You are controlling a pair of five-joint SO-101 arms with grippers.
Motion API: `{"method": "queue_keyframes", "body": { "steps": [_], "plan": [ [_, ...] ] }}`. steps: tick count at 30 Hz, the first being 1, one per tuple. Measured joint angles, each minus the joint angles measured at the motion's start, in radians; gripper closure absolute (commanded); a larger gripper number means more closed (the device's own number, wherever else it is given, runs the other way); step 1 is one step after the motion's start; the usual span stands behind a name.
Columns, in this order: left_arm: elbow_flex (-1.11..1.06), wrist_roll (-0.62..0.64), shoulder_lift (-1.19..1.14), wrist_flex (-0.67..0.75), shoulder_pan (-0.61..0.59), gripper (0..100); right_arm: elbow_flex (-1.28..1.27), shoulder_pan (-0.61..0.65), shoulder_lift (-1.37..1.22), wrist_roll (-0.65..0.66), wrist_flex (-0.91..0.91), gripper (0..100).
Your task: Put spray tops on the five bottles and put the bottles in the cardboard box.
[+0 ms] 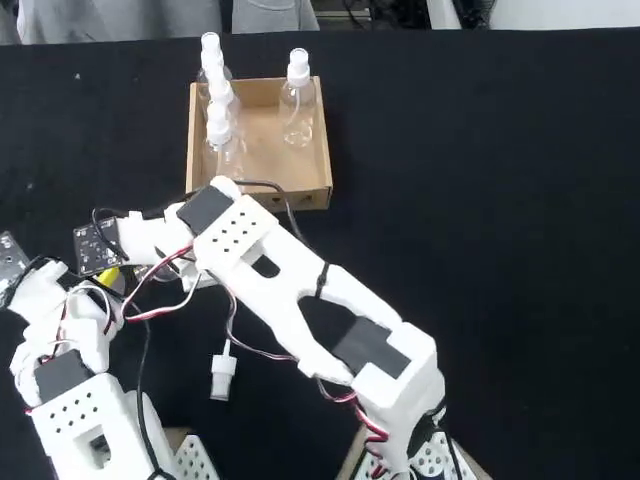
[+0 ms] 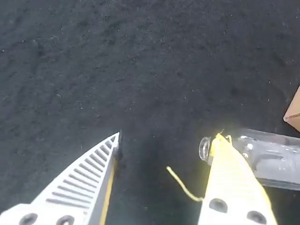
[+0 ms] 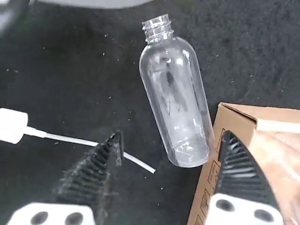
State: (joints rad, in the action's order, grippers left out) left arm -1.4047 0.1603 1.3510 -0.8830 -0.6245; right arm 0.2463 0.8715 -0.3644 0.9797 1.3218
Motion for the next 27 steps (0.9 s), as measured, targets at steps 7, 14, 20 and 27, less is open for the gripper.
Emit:
{"method": "queue_keyframes", "body": {
  "steps": [7,14,20,27],
  "plan": [
    [0.006,0.005,0.000,0.000,-0.048,72,0.000,0.002,-0.028,0.000,-0.052,72.2],
    [0.017,0.058,0.000,0.000,-0.107,72,-0.002,0.002,-0.086,0.000,-0.095,72.3],
    [0.017,0.064,0.000,0.000,-0.110,72,-0.002,0.002,-0.106,0.006,-0.117,72.3],
    [0.017,0.064,0.000,0.000,-0.110,72,0.000,0.002,-0.169,0.006,-0.158,72.3]
  ]
}}
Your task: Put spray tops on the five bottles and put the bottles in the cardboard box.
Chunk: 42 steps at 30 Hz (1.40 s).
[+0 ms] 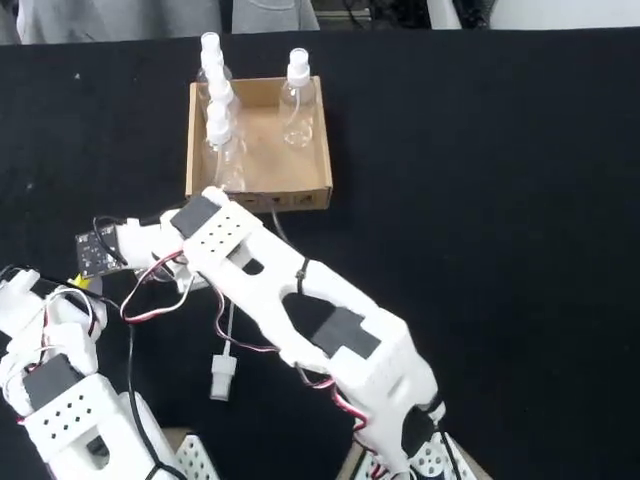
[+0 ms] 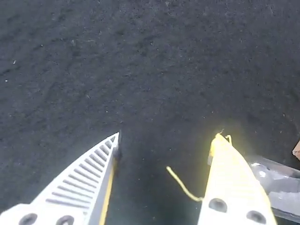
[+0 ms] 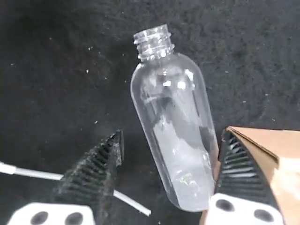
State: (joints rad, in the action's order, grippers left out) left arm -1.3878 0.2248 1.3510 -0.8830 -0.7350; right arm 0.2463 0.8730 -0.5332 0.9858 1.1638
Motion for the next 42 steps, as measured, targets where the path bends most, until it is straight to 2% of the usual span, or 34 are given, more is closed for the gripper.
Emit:
{"method": "queue_keyframes", "body": {
  "steps": [12,14,18,29,35,42],
  "plan": [
    [0.000,0.000,0.000,0.000,0.000,72,0.000,0.000,-0.048,0.000,-0.064,72.4],
    [0.000,0.000,0.000,0.000,0.000,72,0.000,0.000,-0.048,0.000,-0.064,75.3],
    [0.000,0.000,0.000,0.000,0.000,72,0.000,0.000,-0.048,0.000,-0.038,82.5],
    [0.000,0.000,0.000,0.000,0.000,72,0.009,0.000,-0.048,-0.040,0.046,82.3],
    [0.000,0.000,0.000,0.000,0.012,72,0.054,0.000,-0.048,-0.058,0.123,70.2],
    [0.000,0.000,0.000,0.000,0.011,72,0.055,0.017,-0.060,-0.058,0.127,68.8]
  ]
}}
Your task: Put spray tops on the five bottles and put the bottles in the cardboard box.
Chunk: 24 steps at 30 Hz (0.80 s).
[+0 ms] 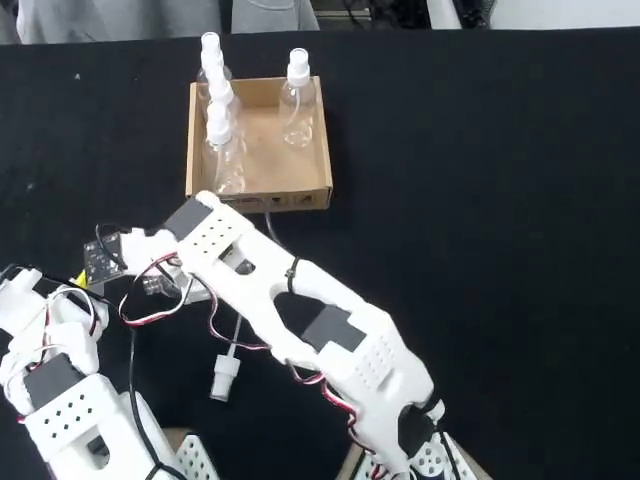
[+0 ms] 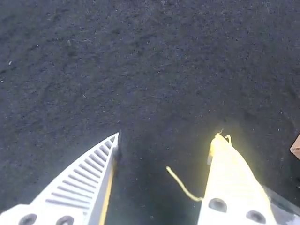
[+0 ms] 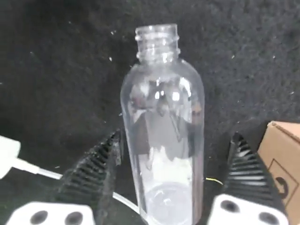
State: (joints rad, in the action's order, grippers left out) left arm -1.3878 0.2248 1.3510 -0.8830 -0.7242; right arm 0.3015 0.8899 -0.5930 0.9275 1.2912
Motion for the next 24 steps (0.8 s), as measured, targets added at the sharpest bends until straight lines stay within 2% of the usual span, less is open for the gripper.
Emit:
{"method": "queue_keyframes", "body": {
  "steps": [15,20,24],
  "plan": [
    [-0.002,0.000,-0.002,0.000,-0.006,72,0.005,0.017,-0.071,0.031,-0.049,69.9],
    [-0.002,0.000,-0.002,0.000,-0.006,72,0.005,0.017,-0.071,0.031,-0.049,81.5],
    [-0.002,0.000,-0.002,0.000,-0.006,72,0.005,0.017,-0.071,0.031,-0.049,85.8]
  ]
}}
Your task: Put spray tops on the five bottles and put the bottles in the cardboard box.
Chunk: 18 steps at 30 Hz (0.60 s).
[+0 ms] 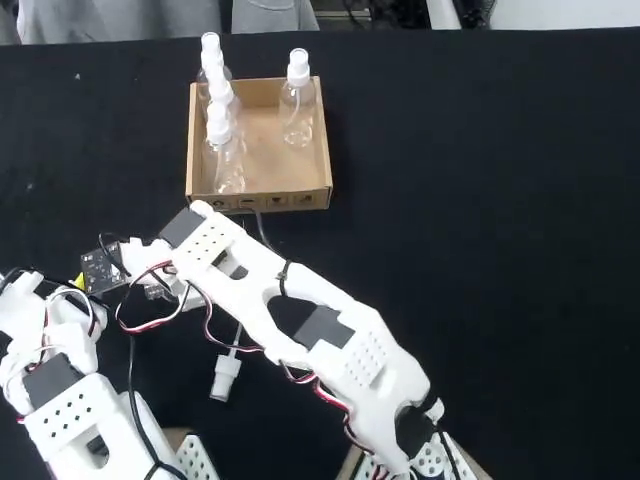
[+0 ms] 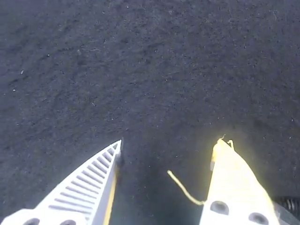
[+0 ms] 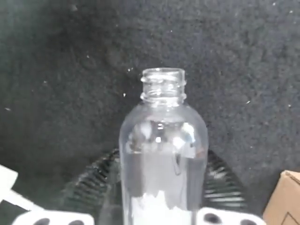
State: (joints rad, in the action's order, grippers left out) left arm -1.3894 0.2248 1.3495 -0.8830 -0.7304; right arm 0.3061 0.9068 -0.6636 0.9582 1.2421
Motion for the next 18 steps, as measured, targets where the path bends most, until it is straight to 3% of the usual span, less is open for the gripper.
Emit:
{"method": "queue_keyframes", "body": {
  "steps": [8,14,18],
  "plan": [
    [0.000,0.005,0.000,0.000,0.000,72,0.017,0.000,0.000,0.002,-0.003,86.9],
    [0.000,0.005,0.000,0.000,-0.002,72,0.017,0.000,0.000,0.002,-0.003,97.2],
    [0.000,0.005,0.000,0.000,-0.002,72,0.017,0.000,0.000,0.002,-0.003,98.7]
  ]
}}
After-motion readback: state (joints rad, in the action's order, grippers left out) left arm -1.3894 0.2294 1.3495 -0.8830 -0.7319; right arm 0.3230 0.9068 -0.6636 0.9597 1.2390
